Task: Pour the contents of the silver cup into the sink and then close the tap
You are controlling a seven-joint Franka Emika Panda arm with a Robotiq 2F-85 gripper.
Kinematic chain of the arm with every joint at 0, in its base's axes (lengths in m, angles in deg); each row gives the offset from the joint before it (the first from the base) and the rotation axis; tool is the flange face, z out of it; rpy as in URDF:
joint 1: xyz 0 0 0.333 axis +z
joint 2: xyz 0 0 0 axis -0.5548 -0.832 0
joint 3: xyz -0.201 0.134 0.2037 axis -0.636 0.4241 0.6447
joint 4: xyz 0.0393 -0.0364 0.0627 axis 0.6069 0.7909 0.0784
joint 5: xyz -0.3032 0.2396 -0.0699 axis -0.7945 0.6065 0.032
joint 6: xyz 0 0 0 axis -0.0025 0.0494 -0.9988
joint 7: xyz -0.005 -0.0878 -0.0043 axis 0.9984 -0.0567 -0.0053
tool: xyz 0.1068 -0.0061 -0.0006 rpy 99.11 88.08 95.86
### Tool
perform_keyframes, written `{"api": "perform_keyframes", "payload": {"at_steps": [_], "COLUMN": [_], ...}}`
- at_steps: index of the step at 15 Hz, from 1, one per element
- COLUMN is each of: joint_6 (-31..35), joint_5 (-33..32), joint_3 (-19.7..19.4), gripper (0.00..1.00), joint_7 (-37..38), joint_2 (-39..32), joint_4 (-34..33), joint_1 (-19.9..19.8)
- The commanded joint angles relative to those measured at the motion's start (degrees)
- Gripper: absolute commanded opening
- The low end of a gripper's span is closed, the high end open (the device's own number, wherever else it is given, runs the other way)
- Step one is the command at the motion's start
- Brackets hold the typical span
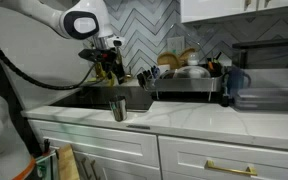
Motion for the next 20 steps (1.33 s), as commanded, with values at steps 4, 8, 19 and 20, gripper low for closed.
{"api": "perform_keyframes", "payload": {"at_steps": [4, 8, 19, 20], "joint_6": [-0.2, -1.0, -5.6, -6.8], "joint_5": [0.2, 0.6, -6.3, -6.0], "joint_3": [0.3, -0.9, -3.3, -3.9], "gripper": [1.00, 1.00, 1.00, 1.00], "joint_7": [-0.1, 2.6, 16.7, 18.0], "joint_2": [0.0, -1.0, -6.0, -6.5], "joint_4": [-0.1, -1.7, -6.3, -6.5], "joint_1": [-0.4, -2.4, -16.5, -17.3]}}
